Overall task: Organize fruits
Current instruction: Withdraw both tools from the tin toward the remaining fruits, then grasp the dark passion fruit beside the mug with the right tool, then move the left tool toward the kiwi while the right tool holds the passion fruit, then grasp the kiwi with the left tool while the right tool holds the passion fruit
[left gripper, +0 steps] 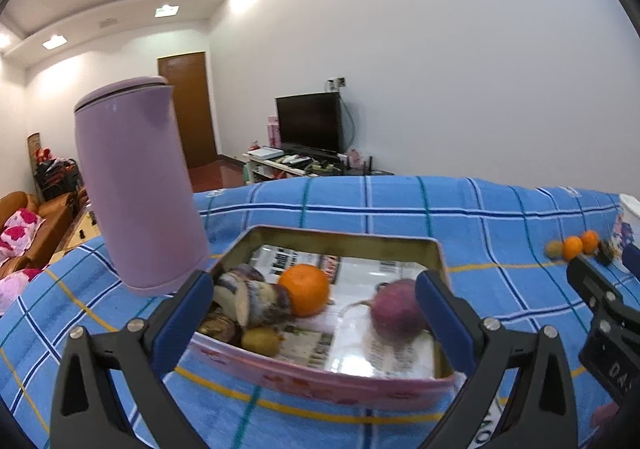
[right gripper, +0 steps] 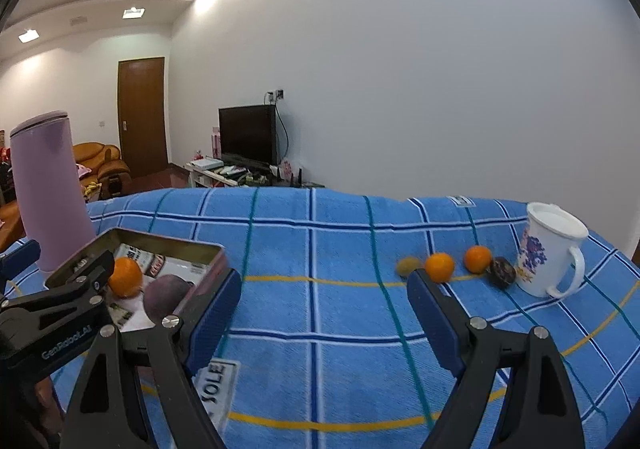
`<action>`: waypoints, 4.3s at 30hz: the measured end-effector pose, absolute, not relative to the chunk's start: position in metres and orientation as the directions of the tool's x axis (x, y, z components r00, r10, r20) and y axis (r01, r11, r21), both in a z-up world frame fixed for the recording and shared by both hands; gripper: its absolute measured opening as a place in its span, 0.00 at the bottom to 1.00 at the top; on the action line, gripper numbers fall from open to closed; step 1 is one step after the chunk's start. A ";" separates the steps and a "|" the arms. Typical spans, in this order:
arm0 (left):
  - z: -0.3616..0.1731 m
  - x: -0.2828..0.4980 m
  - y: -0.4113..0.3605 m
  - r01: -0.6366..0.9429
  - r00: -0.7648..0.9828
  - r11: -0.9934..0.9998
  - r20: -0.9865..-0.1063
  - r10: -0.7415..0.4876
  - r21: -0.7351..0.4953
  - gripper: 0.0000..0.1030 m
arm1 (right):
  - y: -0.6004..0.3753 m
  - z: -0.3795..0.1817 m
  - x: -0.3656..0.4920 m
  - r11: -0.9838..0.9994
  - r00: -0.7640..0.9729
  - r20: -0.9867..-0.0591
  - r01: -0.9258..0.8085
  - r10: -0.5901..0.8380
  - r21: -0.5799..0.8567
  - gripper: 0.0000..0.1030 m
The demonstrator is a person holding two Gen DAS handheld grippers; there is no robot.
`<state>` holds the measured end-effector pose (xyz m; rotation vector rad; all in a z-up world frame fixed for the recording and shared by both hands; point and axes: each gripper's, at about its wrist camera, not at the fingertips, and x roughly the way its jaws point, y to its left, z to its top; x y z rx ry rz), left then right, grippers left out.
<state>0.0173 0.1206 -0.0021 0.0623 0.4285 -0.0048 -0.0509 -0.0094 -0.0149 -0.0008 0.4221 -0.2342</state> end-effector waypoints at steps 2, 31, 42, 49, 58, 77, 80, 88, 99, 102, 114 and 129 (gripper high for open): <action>-0.003 0.015 0.114 0.042 0.906 0.997 -0.424 -0.010 0.067 1.00 | -0.019 -0.016 -0.053 0.971 0.876 -0.423 0.236 -0.232 -0.045 0.84; -0.008 0.053 -0.049 0.373 0.704 0.928 -0.652 -0.283 0.000 0.99 | -0.217 -0.053 0.009 0.972 0.654 -0.723 0.204 -0.221 -0.112 0.56; -0.023 0.070 -0.064 0.372 0.672 0.928 -0.687 -0.276 -0.009 0.99 | -0.212 -0.065 0.045 0.914 0.590 -0.702 0.190 -0.398 -0.358 0.49; -0.022 0.068 -0.072 0.384 0.688 0.923 -0.673 -0.271 0.021 0.99 | -0.209 -0.069 0.040 0.880 0.571 -0.680 0.189 -0.459 -0.435 0.32; -0.026 0.073 -0.067 0.376 0.668 0.926 -0.688 -0.282 -0.015 0.99 | -0.240 -0.056 0.012 0.968 0.619 -0.745 0.178 -0.249 -0.176 0.25; -0.029 0.089 -0.077 0.370 0.649 0.929 -0.714 -0.261 -0.004 0.99 | -0.253 -0.050 -0.018 0.977 0.666 -0.746 0.146 0.020 0.157 0.35; -0.030 0.093 -0.078 0.367 0.650 0.930 -0.716 -0.255 0.003 0.99 | -0.254 -0.055 0.003 0.970 0.663 -0.747 0.155 0.039 0.188 0.50; -0.027 0.108 -0.091 0.373 0.650 0.927 -0.722 -0.236 0.032 0.98 | -0.242 -0.068 0.030 0.976 0.644 -0.764 0.144 0.032 0.162 0.54; -0.031 0.134 -0.146 0.483 0.629 0.868 -0.733 -0.257 0.110 0.83 | -0.252 -0.068 0.007 0.958 0.670 -0.735 0.136 0.099 0.252 0.44; -0.034 0.144 -0.158 0.493 0.628 0.859 -0.740 -0.241 0.138 0.80 | -0.254 -0.070 0.008 0.949 0.667 -0.735 0.136 0.124 0.283 0.44; -0.039 0.165 -0.180 0.512 0.579 0.854 -0.773 -0.260 0.096 0.54 | -0.251 -0.070 0.009 0.952 0.665 -0.736 0.127 0.127 0.279 0.44; -0.037 0.130 -0.175 0.505 0.609 0.852 -0.756 -0.240 0.136 0.29 | -0.246 -0.067 0.006 0.959 0.686 -0.724 0.147 0.076 0.240 0.44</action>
